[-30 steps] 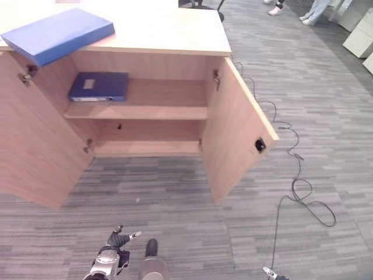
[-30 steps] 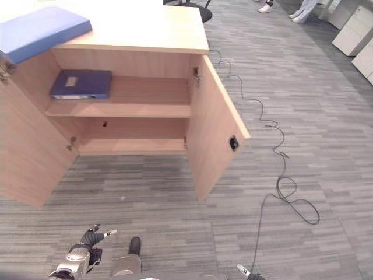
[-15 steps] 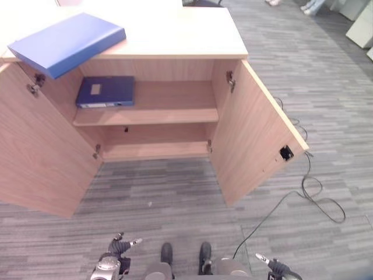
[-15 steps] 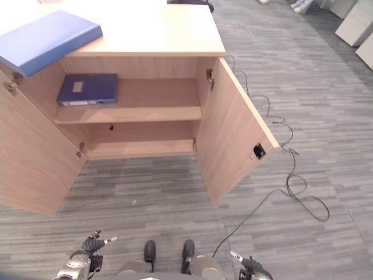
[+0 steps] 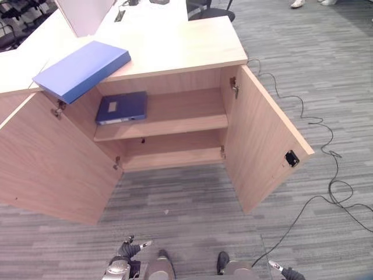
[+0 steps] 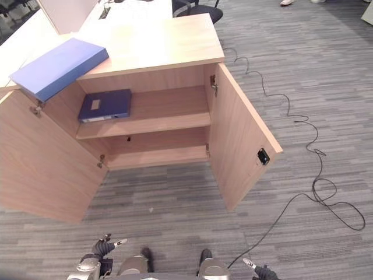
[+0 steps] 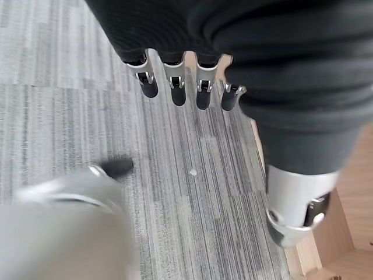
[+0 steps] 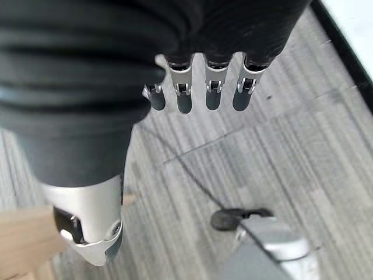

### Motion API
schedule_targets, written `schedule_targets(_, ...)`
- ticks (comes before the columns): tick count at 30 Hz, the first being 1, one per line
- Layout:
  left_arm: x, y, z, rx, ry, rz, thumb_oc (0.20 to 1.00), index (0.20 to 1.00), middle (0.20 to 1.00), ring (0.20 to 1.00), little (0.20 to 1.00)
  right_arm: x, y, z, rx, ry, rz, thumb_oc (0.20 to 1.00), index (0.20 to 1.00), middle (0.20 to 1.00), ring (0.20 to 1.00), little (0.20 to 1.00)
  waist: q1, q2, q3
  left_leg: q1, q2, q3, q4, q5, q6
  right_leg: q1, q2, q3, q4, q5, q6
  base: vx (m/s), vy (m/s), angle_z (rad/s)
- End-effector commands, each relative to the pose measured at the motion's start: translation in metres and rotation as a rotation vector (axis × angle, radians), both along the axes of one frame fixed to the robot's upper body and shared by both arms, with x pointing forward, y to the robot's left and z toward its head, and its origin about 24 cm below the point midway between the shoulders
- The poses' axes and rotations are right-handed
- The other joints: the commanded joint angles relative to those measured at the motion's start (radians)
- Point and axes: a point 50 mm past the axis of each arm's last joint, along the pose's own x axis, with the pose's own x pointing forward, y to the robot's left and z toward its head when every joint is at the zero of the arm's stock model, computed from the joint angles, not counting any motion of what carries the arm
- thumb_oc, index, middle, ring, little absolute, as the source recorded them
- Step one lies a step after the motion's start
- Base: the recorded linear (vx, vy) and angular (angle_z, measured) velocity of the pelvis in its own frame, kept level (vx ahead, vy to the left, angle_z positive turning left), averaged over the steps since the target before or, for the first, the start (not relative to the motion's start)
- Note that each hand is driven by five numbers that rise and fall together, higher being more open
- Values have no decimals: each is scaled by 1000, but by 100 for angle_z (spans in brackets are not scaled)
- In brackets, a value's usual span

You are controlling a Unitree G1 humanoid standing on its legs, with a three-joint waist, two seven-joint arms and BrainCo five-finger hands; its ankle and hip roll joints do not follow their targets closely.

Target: Put the empty folder in the office cabinet

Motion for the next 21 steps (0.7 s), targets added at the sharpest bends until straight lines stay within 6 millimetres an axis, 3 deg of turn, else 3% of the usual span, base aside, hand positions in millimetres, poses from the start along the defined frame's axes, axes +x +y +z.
schedule_targets(1, 15, 13, 12, 44, -94, 36, 1000, 1000, 1000, 1000, 1000, -14, -9, 1, -35, 69, -6, 1000, 1000, 1000, 1000, 1000, 29, -6, -15, -5, 35, -76, 6, 76, 19, 0, -138, 146, 88, -120, 119, 91, 414, -33)
schedule_targets(4, 18, 15, 13, 48, -107, 43, 1000, 1000, 1000, 1000, 1000, -11, -11, 2, -39, 64, 25, 1000, 1000, 1000, 1000, 1000, 36, -8, -20, -18, 69, -152, 3, 118, -5, -7, -177, 196, 97, -120, 148, 84, 474, -20)
schedule_targets(5, 17, 15, 13, 46, -104, 45, 1000, 1000, 1000, 1000, 1000, -11, -11, 3, -36, 68, 36, 1000, 1000, 1000, 1000, 1000, 38, -9, -31, -16, 58, -187, 23, 79, -17, -1, -198, 212, 92, -107, 164, 76, 412, -26)
schedule_targets(6, 17, 15, 13, 46, -104, 45, 1000, 1000, 1000, 1000, 1000, -11, -11, 3, -36, 68, 36, 1000, 1000, 1000, 1000, 1000, 38, -10, -30, -17, 57, -188, 26, 77, -16, 0, -199, 211, 91, -107, 165, 93, 382, -25)
schedule_targets(9, 14, 15, 11, 51, -85, 19, 1000, 1000, 1000, 1000, 1000, -15, -8, 1, -15, 70, 17, 1000, 1000, 1000, 1000, 1000, 37, -24, -41, -13, 24, -133, 47, -12, -28, 31, -265, 218, 67, -66, 199, 102, 348, 23)
schedule_targets(10, 14, 15, 11, 51, -85, 19, 1000, 1000, 1000, 1000, 1000, -15, -8, 1, -14, 70, 17, 1000, 1000, 1000, 1000, 1000, 38, -24, -41, -12, 24, -133, 47, -12, -28, 31, -265, 219, 67, -66, 199, 99, 389, 9)
schedule_targets(11, 16, 16, 12, 60, -83, -2, 1000, 1000, 1000, 1000, 1000, -15, -5, -1, -1, 68, 4, 1000, 1000, 1000, 1000, 1000, 43, -45, -41, -10, -18, -122, 63, -83, -18, 27, -312, 227, 62, 15, 216, 80, 398, -14)
schedule_targets(12, 20, 18, 14, 71, -91, -17, 1000, 1000, 1000, 1000, 1000, -10, -1, -1, 7, 53, 5, 1000, 1000, 1000, 1000, 1000, 48, -59, -36, -9, -50, -110, 75, -107, -4, 16, -340, 235, 60, 83, 222, 72, 477, -12)
schedule_targets(15, 24, 24, 18, 98, -100, -44, 1000, 1000, 1000, 1000, 1000, 4, 6, -2, 23, 14, 24, 1000, 1000, 1000, 1000, 1000, 56, -68, -27, 26, -108, -68, 44, -132, 35, -23, -373, 238, 57, 231, 221, 0, 356, -10)
schedule_targets(16, 25, 27, 20, 107, -103, -42, 1000, 1000, 1000, 1000, 1000, 10, 9, -2, 25, 2, 33, 1000, 1000, 1000, 1000, 1000, 60, -69, -19, 39, -122, -51, 31, -133, 45, -43, -390, 227, 66, 307, 224, -11, 386, -18)
schedule_targets(17, 25, 29, 20, 116, -99, -43, 1000, 1000, 1000, 1000, 1000, 16, 13, -3, 30, -9, 55, 1000, 1000, 1000, 1000, 1000, 61, -59, -14, 49, -134, -41, 16, -130, 59, -64, -389, 203, 91, 318, 213, -9, 551, -23)
schedule_targets(18, 25, 33, 21, 120, -101, -35, 1000, 1000, 1000, 1000, 1000, 18, 17, -3, 37, -19, 66, 1000, 1000, 1000, 1000, 1000, 63, -37, -5, 53, -154, -40, -3, -126, 87, -69, -331, 209, 150, 245, 194, -7, 417, -23)
schedule_targets(19, 25, 33, 21, 120, -101, -35, 1000, 1000, 1000, 1000, 1000, 18, 17, -3, 37, -19, 66, 1000, 1000, 1000, 1000, 1000, 63, -38, -8, 48, -155, -41, -3, -123, 88, -73, -331, 210, 149, 249, 193, 37, 458, -16)
schedule_targets(21, 24, 35, 21, 113, -97, -19, 1000, 1000, 1000, 1000, 1000, 21, 20, -4, 47, -29, 76, 1000, 1000, 1000, 1000, 1000, 59, -23, -5, 63, -199, -57, -14, -125, 124, -85, -202, 233, 215, 134, 167, 73, 377, 2)
